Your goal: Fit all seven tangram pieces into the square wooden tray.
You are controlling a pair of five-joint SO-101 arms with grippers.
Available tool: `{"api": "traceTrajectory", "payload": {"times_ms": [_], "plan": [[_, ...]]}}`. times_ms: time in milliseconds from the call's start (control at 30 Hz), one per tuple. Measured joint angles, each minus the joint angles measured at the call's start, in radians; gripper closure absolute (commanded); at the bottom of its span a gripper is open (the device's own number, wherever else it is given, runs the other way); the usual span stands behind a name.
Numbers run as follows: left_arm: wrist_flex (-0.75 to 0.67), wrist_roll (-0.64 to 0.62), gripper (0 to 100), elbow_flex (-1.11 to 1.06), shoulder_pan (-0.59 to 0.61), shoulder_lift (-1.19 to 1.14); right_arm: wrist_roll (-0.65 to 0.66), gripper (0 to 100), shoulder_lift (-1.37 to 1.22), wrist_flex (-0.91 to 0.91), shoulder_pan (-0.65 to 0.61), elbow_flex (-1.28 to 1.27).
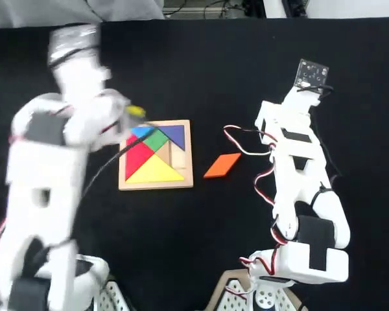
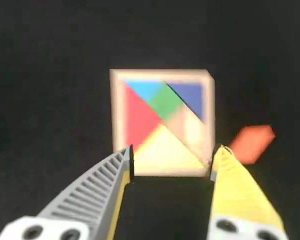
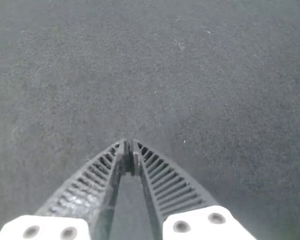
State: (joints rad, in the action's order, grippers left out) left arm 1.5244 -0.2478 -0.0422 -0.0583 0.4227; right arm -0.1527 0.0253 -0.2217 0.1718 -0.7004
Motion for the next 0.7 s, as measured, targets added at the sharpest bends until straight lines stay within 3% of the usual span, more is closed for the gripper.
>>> {"api": "traceTrajectory", "payload": {"times_ms": [233,400,700], "plan": [[-0.539,0.038,74,-0.795,0.275,0.453,0.009,98.4,0.0,0.0,0.0,0.0],[-0.916,0.04,74,-1.274,0.362,0.718,0.157,98.4,0.0,-0.061,-0.041,0.0],[-1.013,0.091,74,-1.513,0.371,0.956,0.578,98.3,0.0,-0.163,-0.259,0.0]]}}
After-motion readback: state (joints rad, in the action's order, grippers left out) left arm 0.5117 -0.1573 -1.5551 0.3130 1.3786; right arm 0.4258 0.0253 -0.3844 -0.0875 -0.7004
